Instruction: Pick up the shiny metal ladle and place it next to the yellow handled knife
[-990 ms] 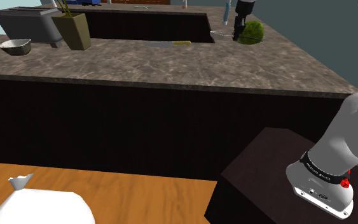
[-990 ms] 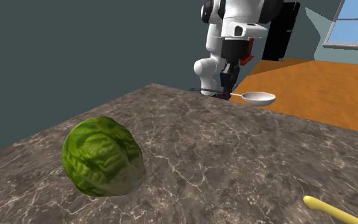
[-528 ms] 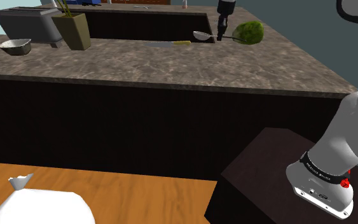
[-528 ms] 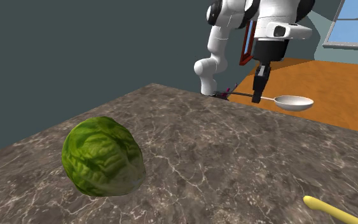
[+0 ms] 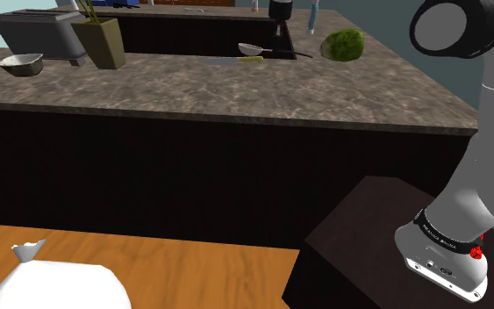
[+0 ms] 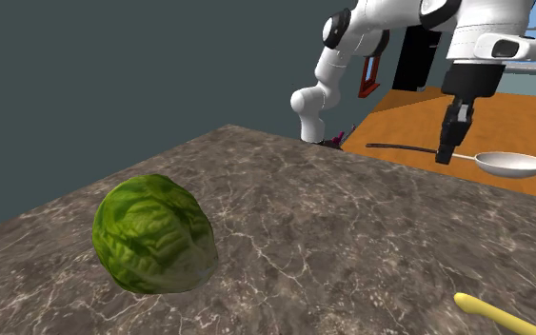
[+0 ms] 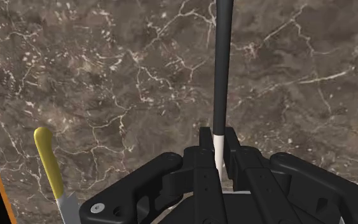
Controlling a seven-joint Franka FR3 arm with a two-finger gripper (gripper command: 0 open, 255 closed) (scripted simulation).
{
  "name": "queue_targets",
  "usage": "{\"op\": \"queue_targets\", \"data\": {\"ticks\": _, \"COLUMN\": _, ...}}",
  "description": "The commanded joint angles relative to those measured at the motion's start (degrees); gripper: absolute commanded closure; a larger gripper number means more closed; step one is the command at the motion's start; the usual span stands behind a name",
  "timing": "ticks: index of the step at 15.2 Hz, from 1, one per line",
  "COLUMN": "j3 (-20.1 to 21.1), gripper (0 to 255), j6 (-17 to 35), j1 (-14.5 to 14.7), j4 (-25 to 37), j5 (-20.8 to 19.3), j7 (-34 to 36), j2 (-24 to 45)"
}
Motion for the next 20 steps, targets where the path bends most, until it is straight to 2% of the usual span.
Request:
{"op": "queue_targets", "data": {"ticks": 1, "j3": 0.8, "gripper": 255, "j6": -2.0, "j1": 0.0, "j4": 5.4, "j5": 1.0, "j7": 1.8, "j2": 3.6}}
{"op": "queue_targets", "data": {"ticks": 3, "j3": 1.7, "gripper": 255, "j6": -4.8, "j1": -0.7, "j4": 12.6, "j5": 2.2, "j7": 3.5, "j2": 8.0}}
{"op": "queue_targets", "data": {"ticks": 11, "j3": 1.6, "gripper": 255, "j6": 2.6, "j1": 1.3, "j4": 3.0, "j5": 1.6, "j7": 3.4, "j2": 6.1}}
{"op": "queue_targets", "data": {"ticks": 20, "j3": 1.7, "gripper": 255, "j6": 9.8, "j1": 2.4, "j4": -4.6, "j5": 1.6, "j7": 3.2, "j2": 5.7}}
